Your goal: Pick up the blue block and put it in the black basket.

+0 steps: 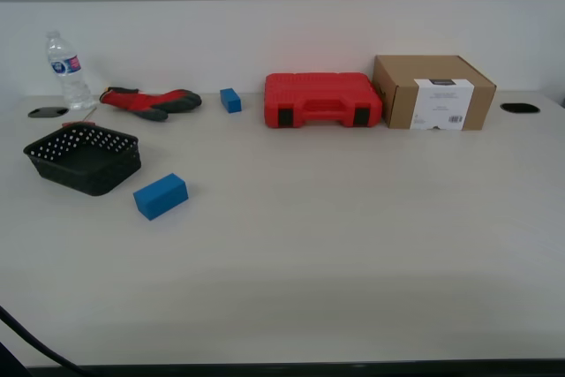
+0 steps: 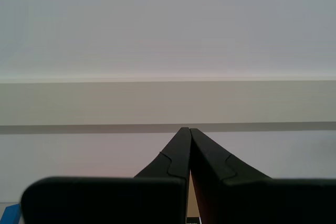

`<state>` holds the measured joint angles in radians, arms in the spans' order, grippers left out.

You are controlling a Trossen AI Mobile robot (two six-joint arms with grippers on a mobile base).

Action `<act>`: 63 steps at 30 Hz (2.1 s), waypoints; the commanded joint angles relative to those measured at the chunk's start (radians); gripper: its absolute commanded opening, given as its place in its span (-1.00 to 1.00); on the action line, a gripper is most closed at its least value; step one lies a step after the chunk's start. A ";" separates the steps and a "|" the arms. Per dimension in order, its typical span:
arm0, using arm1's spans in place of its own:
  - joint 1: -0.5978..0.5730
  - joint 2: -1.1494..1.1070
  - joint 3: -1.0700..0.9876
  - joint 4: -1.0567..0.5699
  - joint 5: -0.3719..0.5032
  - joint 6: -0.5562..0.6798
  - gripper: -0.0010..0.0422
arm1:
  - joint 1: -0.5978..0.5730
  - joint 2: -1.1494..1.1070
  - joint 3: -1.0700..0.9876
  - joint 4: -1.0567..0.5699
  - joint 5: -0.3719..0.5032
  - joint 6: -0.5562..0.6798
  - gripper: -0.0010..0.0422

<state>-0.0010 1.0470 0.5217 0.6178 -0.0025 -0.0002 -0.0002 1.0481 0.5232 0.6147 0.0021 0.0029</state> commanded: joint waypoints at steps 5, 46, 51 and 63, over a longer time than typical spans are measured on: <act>0.001 0.000 0.002 0.002 0.000 0.000 -0.96 | 0.000 0.000 0.000 0.004 -0.001 0.001 -0.96; 0.001 0.000 0.002 0.002 0.000 0.000 -0.96 | 0.000 0.056 -0.003 -0.787 -0.003 0.208 -0.96; 0.001 0.000 0.002 0.003 0.000 0.000 -0.96 | 0.000 0.190 -0.004 -0.820 -0.002 0.208 -0.96; 0.001 0.000 0.002 0.002 0.000 0.000 -0.96 | -0.012 0.671 0.057 -0.814 0.122 0.208 -0.96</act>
<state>-0.0002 1.0470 0.5217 0.6174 -0.0025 -0.0002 -0.0078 1.6897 0.5705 -0.1989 0.1192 0.2081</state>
